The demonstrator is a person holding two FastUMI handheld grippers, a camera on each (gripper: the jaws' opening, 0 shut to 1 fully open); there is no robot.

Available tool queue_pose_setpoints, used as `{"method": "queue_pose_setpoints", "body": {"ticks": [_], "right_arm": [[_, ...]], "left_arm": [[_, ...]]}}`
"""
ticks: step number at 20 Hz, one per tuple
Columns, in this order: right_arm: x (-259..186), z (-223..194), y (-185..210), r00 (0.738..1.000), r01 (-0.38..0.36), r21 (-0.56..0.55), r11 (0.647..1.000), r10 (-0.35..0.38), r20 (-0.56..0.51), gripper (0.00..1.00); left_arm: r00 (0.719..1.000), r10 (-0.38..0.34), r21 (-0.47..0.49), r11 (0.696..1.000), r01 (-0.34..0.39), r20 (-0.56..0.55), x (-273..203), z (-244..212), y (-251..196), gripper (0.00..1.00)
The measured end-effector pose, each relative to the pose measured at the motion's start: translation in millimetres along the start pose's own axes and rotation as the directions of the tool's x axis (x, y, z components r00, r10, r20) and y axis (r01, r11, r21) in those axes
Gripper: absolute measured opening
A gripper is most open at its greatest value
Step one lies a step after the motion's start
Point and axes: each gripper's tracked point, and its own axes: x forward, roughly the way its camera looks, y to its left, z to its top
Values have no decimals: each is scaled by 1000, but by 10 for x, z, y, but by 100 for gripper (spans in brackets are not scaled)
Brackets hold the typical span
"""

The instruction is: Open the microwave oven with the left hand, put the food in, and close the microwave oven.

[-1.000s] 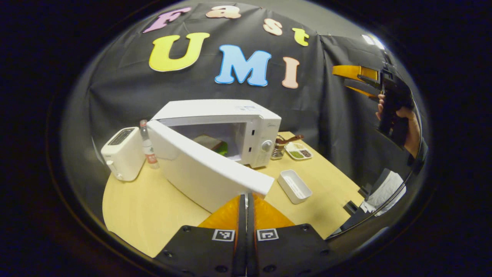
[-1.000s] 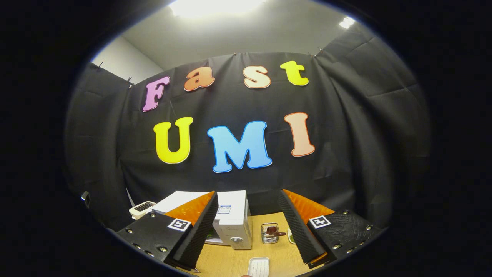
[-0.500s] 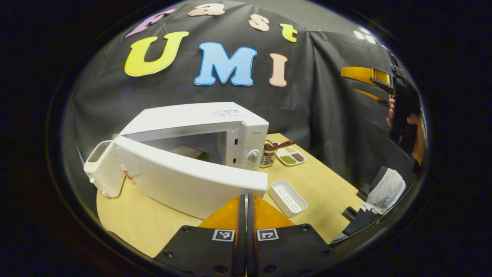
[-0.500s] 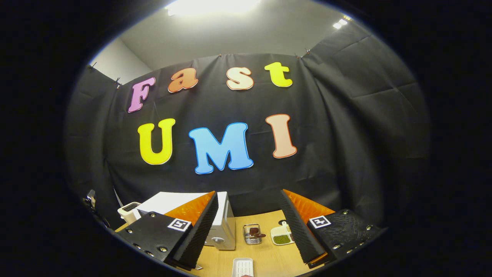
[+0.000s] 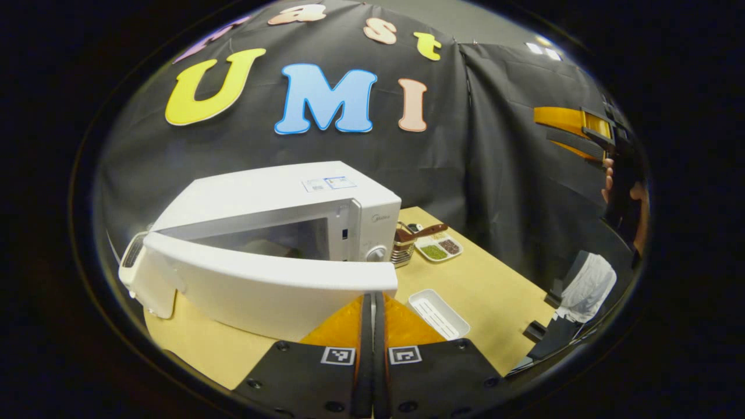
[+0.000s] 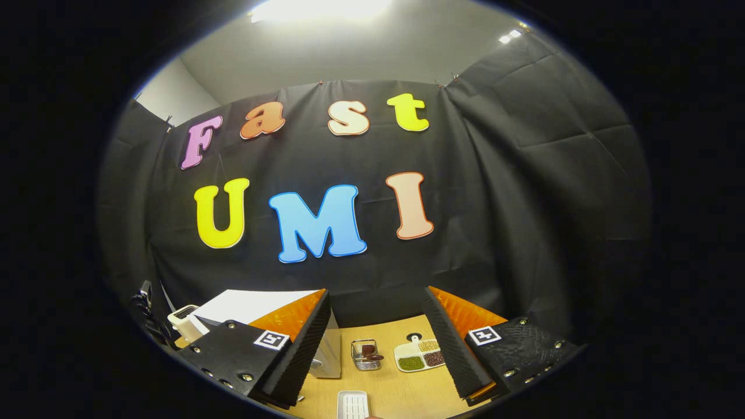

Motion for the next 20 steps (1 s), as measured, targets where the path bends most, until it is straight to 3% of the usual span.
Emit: {"method": "queue_pose_setpoints", "body": {"ticks": [3,20], "right_arm": [[9,52,-108,1000,21,-2,1000,-21,5,96],[152,123,-334,998,54,-26,998,-54,11,96]], "left_arm": [[1000,8,19,1000,-8,10,133,70,6,7],[996,73,-74,995,-69,47,758,417,236,7]]}}
